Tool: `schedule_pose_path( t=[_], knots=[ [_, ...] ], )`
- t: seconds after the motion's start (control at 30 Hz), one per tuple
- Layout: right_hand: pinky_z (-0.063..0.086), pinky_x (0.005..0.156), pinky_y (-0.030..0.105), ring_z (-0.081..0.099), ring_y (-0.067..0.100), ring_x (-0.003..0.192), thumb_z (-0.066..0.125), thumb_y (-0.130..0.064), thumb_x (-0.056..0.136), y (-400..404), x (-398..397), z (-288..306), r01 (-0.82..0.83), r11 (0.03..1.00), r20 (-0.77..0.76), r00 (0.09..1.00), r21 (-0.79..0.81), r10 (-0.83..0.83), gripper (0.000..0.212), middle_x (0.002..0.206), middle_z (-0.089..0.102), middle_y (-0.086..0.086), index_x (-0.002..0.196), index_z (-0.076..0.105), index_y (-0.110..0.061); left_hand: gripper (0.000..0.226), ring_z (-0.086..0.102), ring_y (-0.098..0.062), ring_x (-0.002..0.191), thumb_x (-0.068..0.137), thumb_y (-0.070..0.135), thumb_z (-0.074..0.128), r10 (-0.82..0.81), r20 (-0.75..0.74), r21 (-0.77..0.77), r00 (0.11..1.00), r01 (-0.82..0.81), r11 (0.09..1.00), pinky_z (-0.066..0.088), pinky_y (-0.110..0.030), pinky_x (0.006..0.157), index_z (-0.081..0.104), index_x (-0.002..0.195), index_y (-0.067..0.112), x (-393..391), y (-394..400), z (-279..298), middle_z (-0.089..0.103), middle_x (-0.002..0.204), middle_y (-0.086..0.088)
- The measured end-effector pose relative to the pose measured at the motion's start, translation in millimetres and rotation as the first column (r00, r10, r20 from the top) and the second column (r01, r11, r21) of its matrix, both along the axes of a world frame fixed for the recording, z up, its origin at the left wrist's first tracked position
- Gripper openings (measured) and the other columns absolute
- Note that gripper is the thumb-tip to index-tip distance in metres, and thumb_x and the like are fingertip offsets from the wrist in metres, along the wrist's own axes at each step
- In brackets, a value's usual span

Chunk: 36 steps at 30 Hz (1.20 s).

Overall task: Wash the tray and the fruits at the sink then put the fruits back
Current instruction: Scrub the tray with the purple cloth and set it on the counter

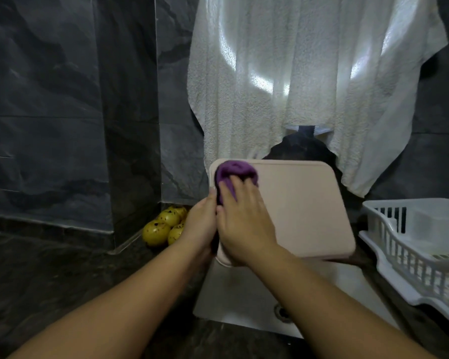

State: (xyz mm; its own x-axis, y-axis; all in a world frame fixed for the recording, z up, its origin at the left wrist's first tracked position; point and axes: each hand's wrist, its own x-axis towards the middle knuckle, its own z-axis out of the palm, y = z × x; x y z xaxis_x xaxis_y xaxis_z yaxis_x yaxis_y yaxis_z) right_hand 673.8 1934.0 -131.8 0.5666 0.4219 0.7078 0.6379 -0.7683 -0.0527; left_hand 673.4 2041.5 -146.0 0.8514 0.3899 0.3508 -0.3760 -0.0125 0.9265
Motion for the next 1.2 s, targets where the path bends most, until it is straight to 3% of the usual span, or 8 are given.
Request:
schedule_pose_path(
  t=[0.17,0.3,0.47,0.57,0.67,0.9,1.03,1.2],
  knots=[
    [0.023,0.122,0.048,0.034,0.038,0.146,0.036,-0.038,0.101,-28,-3,-32,-0.094,0.947,0.085,0.988,-0.307,0.126,0.06,0.16,0.038,0.012,0.155,0.041,-0.01,0.053,0.078,-0.018,0.082,0.107,0.049,0.05,-0.014,-0.058,-0.27,0.998,-0.002,0.963,0.06,-0.028,0.07,0.083,0.082,0.015,5,21,-2,0.081,0.091,-0.009],
    [0.009,0.126,0.048,0.016,0.037,0.153,0.036,-0.035,0.105,-19,5,-16,0.015,0.995,-0.045,0.999,-0.103,-0.02,0.061,0.167,0.019,0.01,0.161,0.026,-0.013,0.046,0.078,-0.02,0.096,0.108,0.048,0.047,-0.086,-0.076,-0.22,0.993,0.068,0.973,0.059,-0.034,0.085,0.079,0.103,0.015,2,11,-12,0.081,0.101,-0.006],
    [0.016,0.125,0.051,0.031,0.04,0.148,0.032,-0.033,0.1,5,-17,-40,-0.102,0.987,-0.032,0.995,-0.122,0.098,0.062,0.161,0.036,0.012,0.156,0.036,-0.006,0.045,0.077,-0.011,0.072,0.108,0.046,0.049,-0.021,-0.09,-0.264,0.996,-0.004,0.965,0.057,-0.018,0.058,0.077,0.09,0.015,-2,16,-3,0.08,0.082,-0.004],
    [0.007,0.126,0.044,0.023,0.034,0.152,0.031,-0.037,0.105,-22,-7,-48,-0.103,0.952,-0.039,0.995,-0.289,0.096,0.061,0.166,0.027,0.007,0.161,0.027,-0.015,0.055,0.074,-0.031,0.101,0.108,0.053,0.044,-0.099,-0.11,-0.391,0.989,0.049,0.919,0.06,-0.043,0.094,0.074,0.118,0.008,-7,24,-3,0.076,0.111,-0.021],
    [0.0,0.127,0.042,0.008,0.031,0.155,0.034,-0.034,0.107,-15,3,-37,-0.01,0.993,-0.12,0.993,-0.119,-0.005,0.062,0.171,0.008,0.004,0.163,0.016,-0.016,0.059,0.068,-0.036,0.12,0.108,0.054,0.039,-0.185,-0.088,-0.432,0.979,0.13,0.892,0.048,-0.052,0.112,0.064,0.139,0.009,-7,13,-12,0.072,0.127,-0.019],
    [0.032,0.119,0.053,0.046,0.036,0.141,0.037,-0.034,0.098,-16,-21,-55,-0.098,0.947,0.025,0.994,-0.305,0.11,0.058,0.153,0.051,0.009,0.15,0.05,-0.012,0.058,0.076,-0.032,0.092,0.107,0.053,0.045,-0.075,-0.131,-0.371,0.988,0.022,0.928,0.06,-0.038,0.086,0.075,0.107,0.004,-7,27,-6,0.076,0.103,-0.026],
    [0.005,0.126,0.046,0.019,0.035,0.153,0.035,-0.032,0.103,-13,-4,-39,0.019,0.983,-0.079,0.996,-0.18,-0.033,0.061,0.167,0.024,0.007,0.161,0.027,-0.014,0.054,0.074,-0.032,0.108,0.11,0.048,0.042,-0.102,-0.095,-0.454,0.99,0.048,0.89,0.057,-0.042,0.097,0.069,0.125,0.004,-4,16,-14,0.076,0.116,-0.019],
    [0.026,0.121,0.051,0.041,0.038,0.143,0.03,-0.035,0.095,8,-22,-42,-0.018,0.974,0.004,1.0,-0.226,0.019,0.064,0.154,0.048,0.009,0.15,0.048,-0.009,0.043,0.076,-0.013,0.071,0.106,0.045,0.055,0.008,-0.108,-0.349,0.994,-0.045,0.936,0.057,-0.021,0.059,0.076,0.091,0.011,3,15,-19,0.08,0.086,-0.007]
  ],
)
